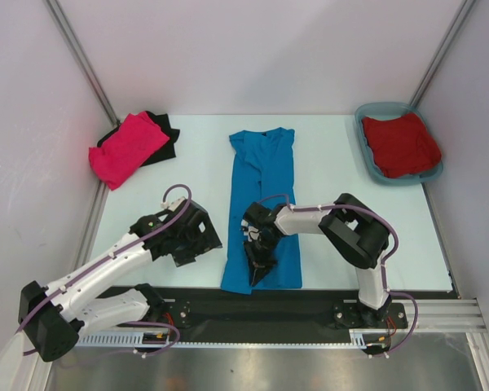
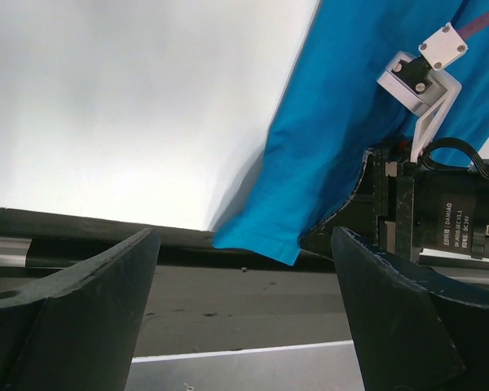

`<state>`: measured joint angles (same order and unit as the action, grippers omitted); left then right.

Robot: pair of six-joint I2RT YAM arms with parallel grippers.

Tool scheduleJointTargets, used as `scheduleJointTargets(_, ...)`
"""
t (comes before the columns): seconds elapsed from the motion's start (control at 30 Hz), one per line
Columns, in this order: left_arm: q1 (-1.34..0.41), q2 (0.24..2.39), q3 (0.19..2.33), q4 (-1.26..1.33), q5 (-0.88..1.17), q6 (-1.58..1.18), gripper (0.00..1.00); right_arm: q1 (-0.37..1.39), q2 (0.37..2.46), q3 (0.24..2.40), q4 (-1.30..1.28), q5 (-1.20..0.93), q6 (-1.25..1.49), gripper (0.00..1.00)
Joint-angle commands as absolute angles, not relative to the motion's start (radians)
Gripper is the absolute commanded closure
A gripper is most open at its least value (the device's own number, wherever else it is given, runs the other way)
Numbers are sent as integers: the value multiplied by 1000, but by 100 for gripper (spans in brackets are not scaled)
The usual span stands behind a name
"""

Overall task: Fold and stack the t-shirts
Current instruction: Fold the tshirt

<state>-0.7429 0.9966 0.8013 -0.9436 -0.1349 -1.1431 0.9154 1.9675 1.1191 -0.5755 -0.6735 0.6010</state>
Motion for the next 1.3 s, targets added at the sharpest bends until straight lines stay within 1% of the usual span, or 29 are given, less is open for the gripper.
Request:
scheduleJointTargets(0.0,-736,991,842,-927,-143,-1146,7,928,2022,1127,-511,-497,563,89)
scheduleJointTargets(0.03,-736,992,842,-925,-141,-1146,7,930,2020,1127,-512,-494,564,94)
scheduleJointTargets(0.13,-736,996,842,-922,-138,-1144,7,928,2005,1126,-523,-474,564,100)
scheduleJointTargets(0.43,-736,1006,845,-913,-135,-1140,7,931,1908,1137,-569,-483,555,100)
scheduleJointTargets(0.77,-736,1022,838,-893,-123,-1140,7,954,1819,1166,-669,-442,528,100)
scheduleJointTargets(1.07,-736,1028,836,-887,-120,-1137,7,963,1799,1177,-732,-426,506,100)
scheduleJointTargets(1.27,-736,1040,841,-879,-115,-1131,7,983,1859,1184,-796,-457,480,100)
